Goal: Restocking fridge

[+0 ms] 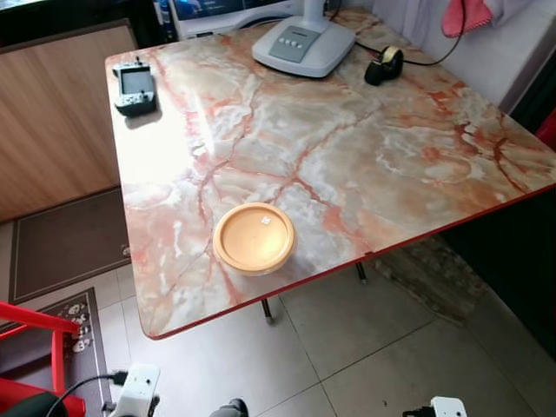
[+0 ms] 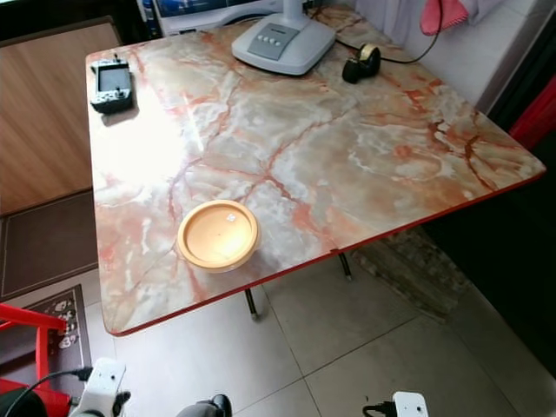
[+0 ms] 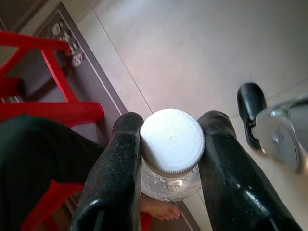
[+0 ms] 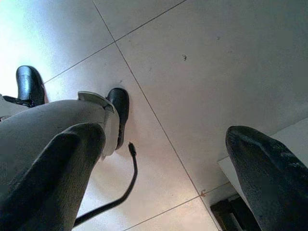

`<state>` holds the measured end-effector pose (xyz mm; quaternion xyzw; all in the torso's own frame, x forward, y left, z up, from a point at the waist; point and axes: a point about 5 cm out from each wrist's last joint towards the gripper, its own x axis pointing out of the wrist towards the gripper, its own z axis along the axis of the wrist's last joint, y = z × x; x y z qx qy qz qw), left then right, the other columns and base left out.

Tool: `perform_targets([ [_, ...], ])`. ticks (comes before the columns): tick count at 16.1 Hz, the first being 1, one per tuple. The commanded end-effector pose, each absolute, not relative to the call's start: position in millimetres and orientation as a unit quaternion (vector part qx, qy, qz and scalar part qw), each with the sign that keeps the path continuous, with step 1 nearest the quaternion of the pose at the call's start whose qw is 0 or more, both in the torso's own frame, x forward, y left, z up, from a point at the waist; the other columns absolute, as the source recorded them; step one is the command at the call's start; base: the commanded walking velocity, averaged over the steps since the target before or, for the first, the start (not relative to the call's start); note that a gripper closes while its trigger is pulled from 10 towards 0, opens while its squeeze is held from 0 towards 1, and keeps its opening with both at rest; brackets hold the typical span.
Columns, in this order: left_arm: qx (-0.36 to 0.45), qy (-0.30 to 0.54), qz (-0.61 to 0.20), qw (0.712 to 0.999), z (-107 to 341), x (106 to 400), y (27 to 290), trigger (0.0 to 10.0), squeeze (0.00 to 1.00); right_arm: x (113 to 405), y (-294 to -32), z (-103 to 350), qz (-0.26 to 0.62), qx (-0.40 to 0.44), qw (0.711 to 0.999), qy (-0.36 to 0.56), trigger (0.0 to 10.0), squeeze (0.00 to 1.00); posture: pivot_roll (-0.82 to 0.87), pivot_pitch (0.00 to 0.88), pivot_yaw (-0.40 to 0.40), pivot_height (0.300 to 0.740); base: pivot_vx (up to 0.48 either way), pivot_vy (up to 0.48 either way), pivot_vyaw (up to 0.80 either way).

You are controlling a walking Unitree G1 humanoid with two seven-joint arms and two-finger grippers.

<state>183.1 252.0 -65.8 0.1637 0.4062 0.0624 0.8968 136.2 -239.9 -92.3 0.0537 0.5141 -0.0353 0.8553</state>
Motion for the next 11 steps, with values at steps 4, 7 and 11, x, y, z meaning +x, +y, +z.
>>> perform_targets([
  [4,0.139,0.421,0.073,0.893,-70.8,176.4,250.0,10.0,0.00,126.4,-242.8,-94.9,-0.046,0.057,0.848,0.524,10.0,0.00,0.17,0.206,-0.018,0.740,0.000,0.000,0.00],
  [7,0.136,0.421,0.071,0.894,-71.2,174.1,251.5,10.0,0.00,126.3,-243.7,-94.6,-0.045,0.055,0.848,0.524,10.0,0.00,0.17,0.213,-0.021,0.740,0.000,0.000,0.00],
  [11,0.134,0.422,0.073,0.894,-71.2,171.6,255.1,10.0,0.00,126.2,-241.1,-95.4,-0.044,0.058,0.848,0.524,10.0,0.00,0.18,0.216,-0.007,0.740,-0.062,0.000,0.00],
])
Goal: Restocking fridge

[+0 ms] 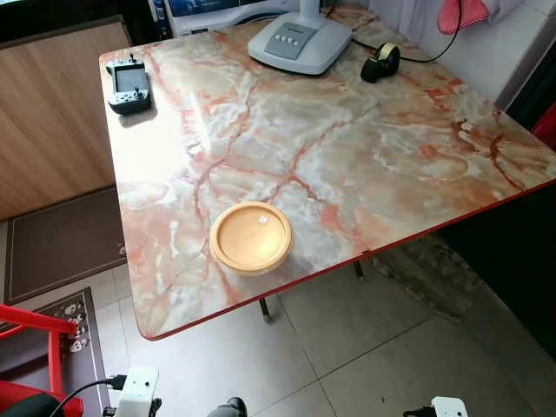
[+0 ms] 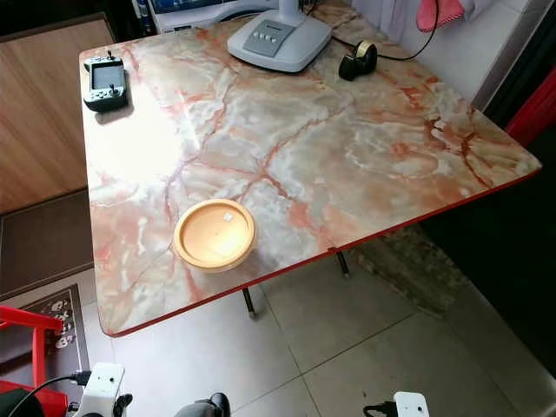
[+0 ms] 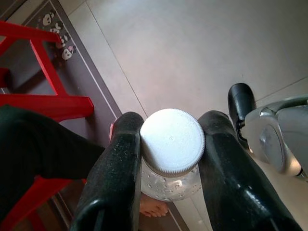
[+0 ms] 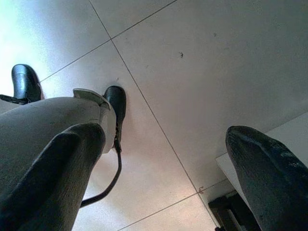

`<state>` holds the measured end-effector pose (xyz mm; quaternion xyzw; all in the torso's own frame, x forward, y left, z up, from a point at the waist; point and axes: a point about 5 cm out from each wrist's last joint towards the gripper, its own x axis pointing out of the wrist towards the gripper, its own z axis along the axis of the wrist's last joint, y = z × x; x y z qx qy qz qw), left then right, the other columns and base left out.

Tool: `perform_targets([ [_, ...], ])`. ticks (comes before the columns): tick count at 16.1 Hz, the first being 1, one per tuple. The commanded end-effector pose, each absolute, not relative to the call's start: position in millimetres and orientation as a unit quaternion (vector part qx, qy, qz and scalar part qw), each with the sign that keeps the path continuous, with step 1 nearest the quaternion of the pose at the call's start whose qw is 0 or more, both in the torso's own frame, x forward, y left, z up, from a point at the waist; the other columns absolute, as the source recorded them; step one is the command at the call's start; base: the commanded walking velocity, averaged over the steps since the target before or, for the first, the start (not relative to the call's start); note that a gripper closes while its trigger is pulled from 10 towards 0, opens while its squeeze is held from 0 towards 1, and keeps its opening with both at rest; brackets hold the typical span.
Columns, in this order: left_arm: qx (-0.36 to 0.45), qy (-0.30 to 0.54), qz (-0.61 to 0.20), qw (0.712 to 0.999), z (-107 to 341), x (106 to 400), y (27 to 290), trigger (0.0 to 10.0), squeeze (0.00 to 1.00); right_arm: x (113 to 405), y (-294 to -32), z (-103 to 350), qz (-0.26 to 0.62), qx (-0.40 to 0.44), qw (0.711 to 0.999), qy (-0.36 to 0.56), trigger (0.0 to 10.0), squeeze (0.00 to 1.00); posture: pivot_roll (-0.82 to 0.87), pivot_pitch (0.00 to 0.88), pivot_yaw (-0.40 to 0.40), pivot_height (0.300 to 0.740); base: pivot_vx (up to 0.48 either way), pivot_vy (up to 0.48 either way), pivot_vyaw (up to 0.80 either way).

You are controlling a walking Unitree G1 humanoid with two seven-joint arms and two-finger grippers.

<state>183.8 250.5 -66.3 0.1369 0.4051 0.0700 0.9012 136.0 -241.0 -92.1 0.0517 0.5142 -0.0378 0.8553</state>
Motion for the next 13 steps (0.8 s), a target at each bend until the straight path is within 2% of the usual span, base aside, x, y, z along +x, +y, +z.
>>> perform_targets([
  [1,0.136,0.422,0.073,0.893,-71.1,171.5,255.5,10.0,0.00,126.2,-240.6,-95.5,-0.044,0.058,0.848,0.524,10.0,0.00,0.18,0.216,-0.007,0.740,-0.255,0.000,0.00],
  [5,0.133,0.426,0.077,0.892,-72.4,168.4,256.2,10.0,0.00,124.6,-239.4,-96.4,-0.042,0.059,0.847,0.527,10.0,0.00,0.18,0.211,-0.014,0.740,-0.340,0.000,0.00],
  [10,0.126,0.440,0.088,0.885,-77.6,158.3,255.2,10.0,0.00,116.7,-235.6,-99.8,-0.038,0.051,0.841,0.537,10.0,0.00,0.19,0.153,-0.033,0.740,-0.328,0.000,0.00],
  [13,0.135,0.454,0.093,0.876,-80.1,151.8,257.3,10.0,0.00,109.8,-232.6,-102.8,-0.056,0.057,0.837,0.542,10.0,0.00,0.17,0.101,-0.027,0.740,-0.087,0.000,0.00],
])
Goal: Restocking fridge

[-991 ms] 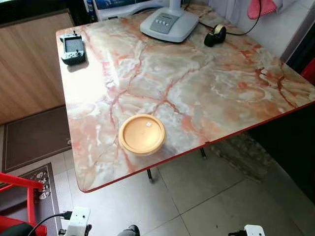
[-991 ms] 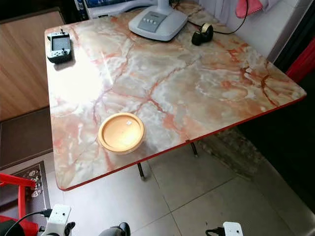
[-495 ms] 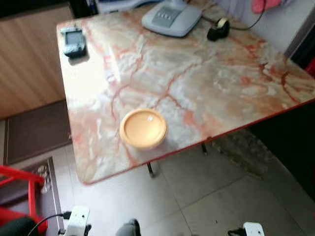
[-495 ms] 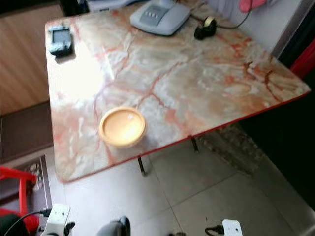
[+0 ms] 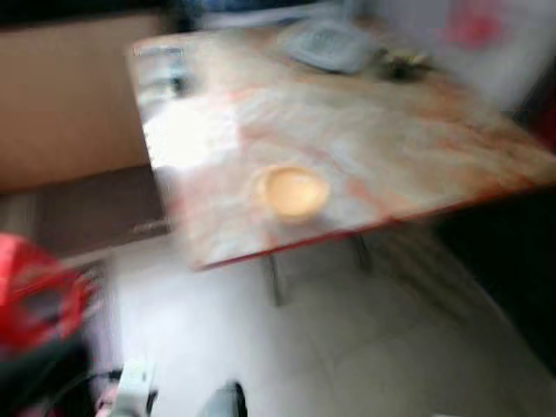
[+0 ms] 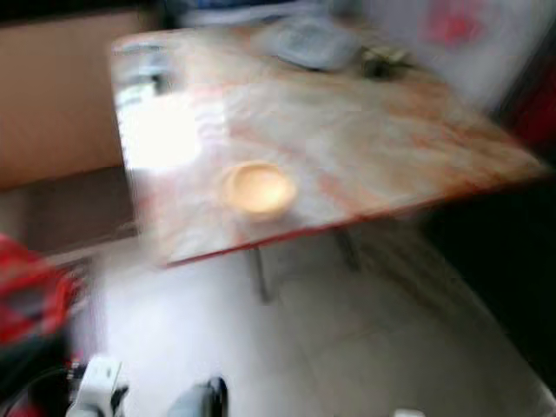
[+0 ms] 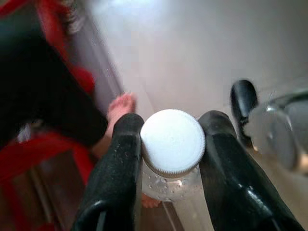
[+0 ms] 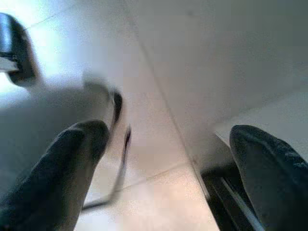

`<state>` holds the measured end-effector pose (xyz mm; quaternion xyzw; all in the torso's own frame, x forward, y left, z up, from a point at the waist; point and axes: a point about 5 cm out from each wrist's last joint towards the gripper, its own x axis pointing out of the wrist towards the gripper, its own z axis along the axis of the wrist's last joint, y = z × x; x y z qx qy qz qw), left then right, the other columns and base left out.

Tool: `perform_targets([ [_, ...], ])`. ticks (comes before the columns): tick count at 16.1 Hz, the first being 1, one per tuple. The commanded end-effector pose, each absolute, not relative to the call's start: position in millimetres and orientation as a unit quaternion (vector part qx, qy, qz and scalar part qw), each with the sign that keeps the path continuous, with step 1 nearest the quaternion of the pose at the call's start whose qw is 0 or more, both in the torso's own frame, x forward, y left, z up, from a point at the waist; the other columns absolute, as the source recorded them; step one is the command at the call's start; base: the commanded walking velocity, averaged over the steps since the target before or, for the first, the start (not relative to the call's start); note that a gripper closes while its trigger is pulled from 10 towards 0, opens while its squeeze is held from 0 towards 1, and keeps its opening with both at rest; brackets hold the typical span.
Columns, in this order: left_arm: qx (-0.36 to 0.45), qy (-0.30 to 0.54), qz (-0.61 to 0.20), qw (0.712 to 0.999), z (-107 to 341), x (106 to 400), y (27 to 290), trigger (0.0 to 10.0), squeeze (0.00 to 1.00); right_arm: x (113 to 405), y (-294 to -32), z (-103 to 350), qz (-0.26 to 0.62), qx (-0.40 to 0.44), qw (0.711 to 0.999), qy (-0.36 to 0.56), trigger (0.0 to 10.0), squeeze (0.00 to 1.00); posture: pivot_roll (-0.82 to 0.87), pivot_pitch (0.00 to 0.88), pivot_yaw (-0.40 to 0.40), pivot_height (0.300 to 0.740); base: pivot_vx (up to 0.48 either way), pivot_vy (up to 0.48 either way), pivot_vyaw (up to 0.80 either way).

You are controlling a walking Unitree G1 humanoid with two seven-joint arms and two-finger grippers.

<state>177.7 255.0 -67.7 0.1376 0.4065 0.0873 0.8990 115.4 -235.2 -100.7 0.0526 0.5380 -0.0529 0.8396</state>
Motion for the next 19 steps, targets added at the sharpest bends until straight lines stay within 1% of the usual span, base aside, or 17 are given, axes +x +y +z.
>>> perform_targets([
  [1,0.136,0.455,0.091,0.875,-80.3,151.0,257.8,10.0,0.00,108.4,-231.8,-103.4,-0.059,0.057,0.837,0.541,10.0,0.00,0.17,0.085,-0.023,0.740,0.000,0.000,0.00],
  [3,0.137,0.457,0.085,0.875,-81.1,149.1,257.5,10.0,0.00,106.2,-230.2,-104.4,-0.070,0.061,0.837,0.539,10.0,0.00,0.15,0.053,-0.012,0.740,0.000,0.000,0.00],
  [4,0.140,0.457,0.072,0.875,-82.0,153.1,249.9,10.0,0.00,106.6,-229.3,-104.3,-0.059,0.049,0.840,0.537,10.0,0.00,0.14,0.045,-0.006,0.740,0.000,0.000,0.00],
  [7,0.146,0.458,0.055,0.875,-82.4,156.8,244.4,10.0,0.00,108.9,-227.8,-103.9,-0.038,0.029,0.842,0.538,10.0,0.00,0.10,0.018,0.002,0.740,0.000,0.000,0.00],
  [10,0.142,0.465,0.052,0.872,-83.4,157.5,241.6,10.0,0.00,107.3,-231.0,-103.9,-0.091,0.064,0.842,0.528,10.0,0.00,0.12,0.025,0.019,0.740,0.000,0.000,0.00],
  [11,0.139,0.466,0.048,0.873,-83.4,158.2,241.0,10.0,0.00,105.4,-232.0,-104.5,-0.121,0.090,0.838,0.525,10.0,0.00,0.12,0.030,0.019,0.740,0.000,0.000,-0.80],
  [12,0.141,0.468,0.046,0.871,-83.2,158.2,242.0,10.0,0.00,104.3,-232.1,-104.9,-0.133,0.101,0.835,0.525,10.0,0.00,0.12,0.032,0.020,0.740,0.000,0.000,-0.80],
  [15,0.130,0.469,0.046,0.872,-82.8,158.7,243.1,10.0,0.00,106.1,-232.6,-104.3,-0.121,0.084,0.836,0.528,10.0,0.00,0.13,0.062,0.020,0.740,0.000,0.000,-0.80],
  [19,0.144,0.475,0.032,0.868,-84.0,160.2,237.5,10.0,0.00,108.1,-232.9,-104.0,-0.124,0.079,0.834,0.532,10.0,0.00,0.12,0.060,0.021,0.740,0.000,0.000,-0.80],
])
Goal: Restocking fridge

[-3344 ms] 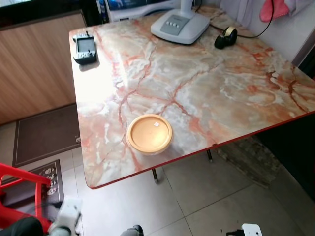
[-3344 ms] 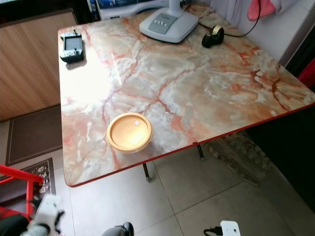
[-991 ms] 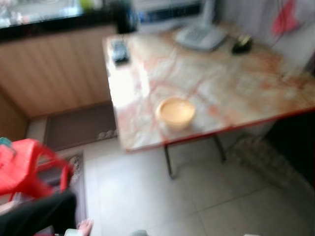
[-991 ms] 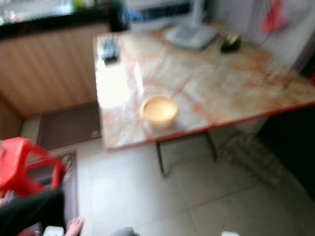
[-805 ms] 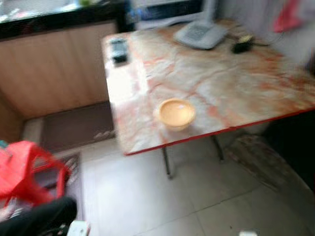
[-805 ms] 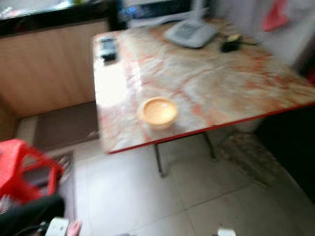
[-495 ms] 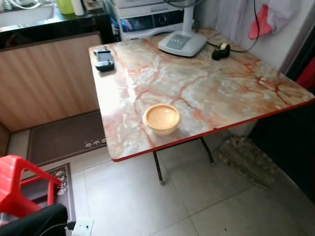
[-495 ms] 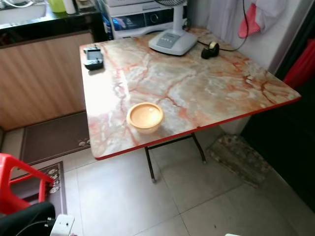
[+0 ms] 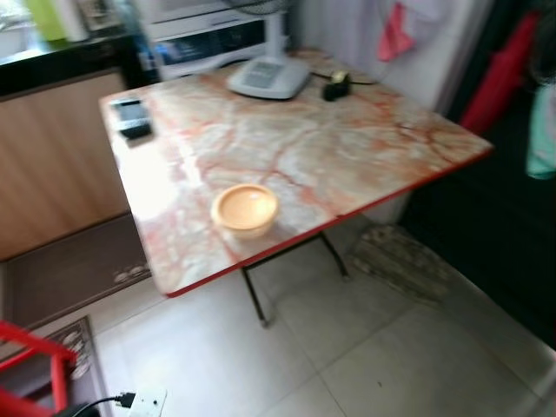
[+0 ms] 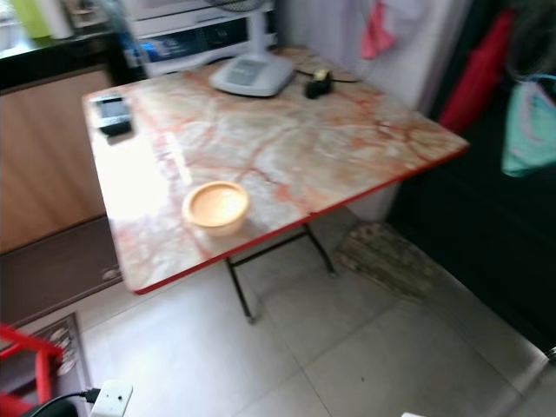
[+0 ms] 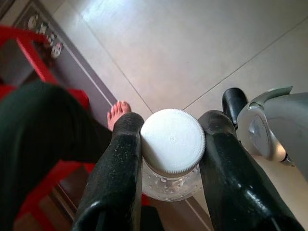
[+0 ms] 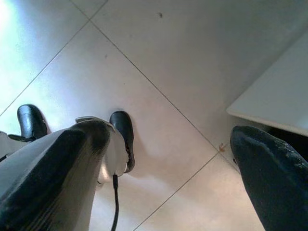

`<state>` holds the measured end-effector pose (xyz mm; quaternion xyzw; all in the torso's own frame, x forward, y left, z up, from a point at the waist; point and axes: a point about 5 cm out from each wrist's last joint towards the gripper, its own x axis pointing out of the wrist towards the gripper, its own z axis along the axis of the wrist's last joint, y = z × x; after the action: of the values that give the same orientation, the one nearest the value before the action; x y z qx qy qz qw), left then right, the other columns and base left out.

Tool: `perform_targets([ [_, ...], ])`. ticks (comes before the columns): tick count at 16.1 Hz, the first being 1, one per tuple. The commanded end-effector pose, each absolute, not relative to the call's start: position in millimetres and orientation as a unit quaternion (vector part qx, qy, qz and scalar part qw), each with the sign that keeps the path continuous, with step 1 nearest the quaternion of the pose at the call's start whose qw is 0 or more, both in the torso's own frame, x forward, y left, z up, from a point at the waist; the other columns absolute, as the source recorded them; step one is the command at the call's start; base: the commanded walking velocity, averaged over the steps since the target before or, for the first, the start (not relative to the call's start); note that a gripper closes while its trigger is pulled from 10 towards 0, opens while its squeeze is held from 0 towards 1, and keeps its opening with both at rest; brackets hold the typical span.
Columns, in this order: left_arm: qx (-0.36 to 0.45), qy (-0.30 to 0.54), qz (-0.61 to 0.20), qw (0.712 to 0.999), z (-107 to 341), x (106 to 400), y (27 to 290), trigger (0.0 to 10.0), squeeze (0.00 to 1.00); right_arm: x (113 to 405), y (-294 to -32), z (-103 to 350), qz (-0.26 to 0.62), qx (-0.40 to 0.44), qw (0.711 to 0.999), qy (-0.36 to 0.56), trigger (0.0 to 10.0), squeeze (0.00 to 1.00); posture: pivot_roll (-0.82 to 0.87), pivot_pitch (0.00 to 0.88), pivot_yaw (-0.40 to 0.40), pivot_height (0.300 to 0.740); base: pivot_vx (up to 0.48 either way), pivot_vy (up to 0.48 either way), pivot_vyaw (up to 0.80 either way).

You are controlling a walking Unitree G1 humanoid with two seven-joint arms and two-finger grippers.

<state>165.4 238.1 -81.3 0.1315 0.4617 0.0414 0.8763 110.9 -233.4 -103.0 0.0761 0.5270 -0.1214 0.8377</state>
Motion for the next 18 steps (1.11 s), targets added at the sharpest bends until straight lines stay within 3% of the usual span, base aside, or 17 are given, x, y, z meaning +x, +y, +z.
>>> perform_targets([
  [1,0.140,0.477,0.036,0.867,-84.6,160.9,234.8,10.0,0.00,109.5,-233.5,-103.5,-0.123,0.078,0.834,0.532,10.0,0.00,0.12,0.057,0.016,0.740,0.000,-0.401,-0.80],
  [6,0.121,0.463,0.048,0.877,-80.7,173.3,229.3,10.0,0.00,117.3,-238.5,-100.3,-0.111,0.062,0.837,0.532,10.0,0.00,0.14,0.031,-0.033,0.740,0.000,0.000,-0.80],
  [10,0.132,0.469,0.052,0.872,-82.2,166.0,235.7,10.0,0.00,113.0,-235.5,-102.1,-0.116,0.076,0.836,0.531,10.0,0.00,0.15,0.021,-0.015,0.740,0.000,0.000,-0.80],
  [14,0.135,0.481,0.055,0.865,-85.1,154.6,242.3,10.0,0.00,102.0,-233.0,-105.6,-0.118,0.077,0.828,0.542,10.0,0.00,0.14,0.032,0.016,0.740,0.000,-0.261,-0.80],
  [18,0.137,0.472,0.052,0.869,-83.3,159.9,240.4,10.0,0.00,100.8,-234.1,-105.6,-0.121,0.082,0.829,0.540,10.0,0.00,0.15,0.054,0.011,0.740,0.000,-0.073,-0.80],
])
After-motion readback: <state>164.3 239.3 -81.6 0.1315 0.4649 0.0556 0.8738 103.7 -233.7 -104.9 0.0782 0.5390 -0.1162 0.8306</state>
